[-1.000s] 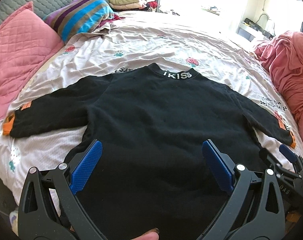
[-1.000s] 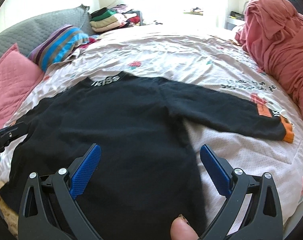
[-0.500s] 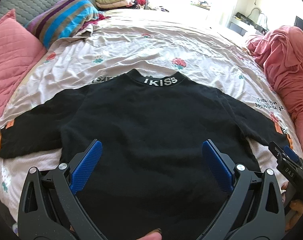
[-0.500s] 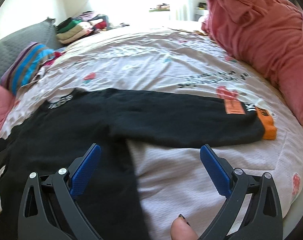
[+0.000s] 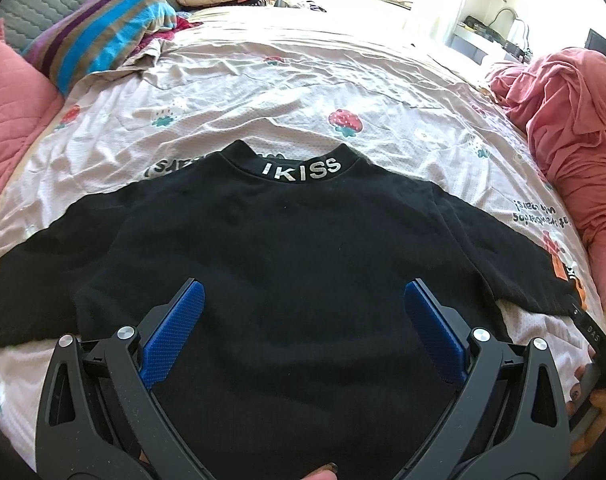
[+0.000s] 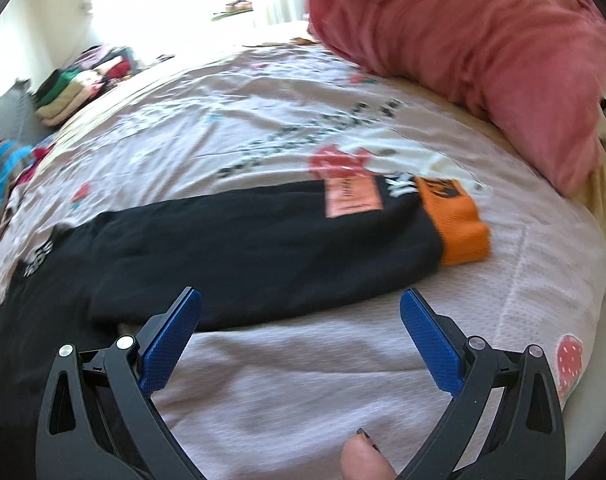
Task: Fold small clothes
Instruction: 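Move the right tool toward the orange cuff of one sleeve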
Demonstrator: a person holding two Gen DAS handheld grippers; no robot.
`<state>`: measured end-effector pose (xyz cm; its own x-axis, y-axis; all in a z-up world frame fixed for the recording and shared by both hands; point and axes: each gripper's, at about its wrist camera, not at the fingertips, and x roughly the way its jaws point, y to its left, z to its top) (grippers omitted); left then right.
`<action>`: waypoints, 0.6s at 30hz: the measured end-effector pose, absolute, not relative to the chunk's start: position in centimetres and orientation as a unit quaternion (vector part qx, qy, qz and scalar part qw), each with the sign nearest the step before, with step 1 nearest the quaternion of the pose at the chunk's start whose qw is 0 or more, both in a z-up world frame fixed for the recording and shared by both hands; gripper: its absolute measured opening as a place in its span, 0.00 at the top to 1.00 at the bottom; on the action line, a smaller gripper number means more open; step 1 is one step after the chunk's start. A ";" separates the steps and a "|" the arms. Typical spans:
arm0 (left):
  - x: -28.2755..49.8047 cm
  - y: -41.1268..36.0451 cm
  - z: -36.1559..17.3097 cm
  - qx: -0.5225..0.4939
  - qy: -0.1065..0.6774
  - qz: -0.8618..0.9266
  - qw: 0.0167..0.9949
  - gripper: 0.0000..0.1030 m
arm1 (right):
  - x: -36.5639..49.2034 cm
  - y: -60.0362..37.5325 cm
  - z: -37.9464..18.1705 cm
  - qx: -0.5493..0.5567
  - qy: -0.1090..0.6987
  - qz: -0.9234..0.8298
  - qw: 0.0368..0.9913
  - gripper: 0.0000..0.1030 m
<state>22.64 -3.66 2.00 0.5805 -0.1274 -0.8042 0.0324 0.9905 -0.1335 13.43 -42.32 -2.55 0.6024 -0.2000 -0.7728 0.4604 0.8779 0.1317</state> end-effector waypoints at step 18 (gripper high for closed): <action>27.1 -2.1 1.0 -0.066 0.448 -0.030 0.891 0.09 | 15.0 -49.8 -5.5 0.305 0.388 -0.241 0.836 0.25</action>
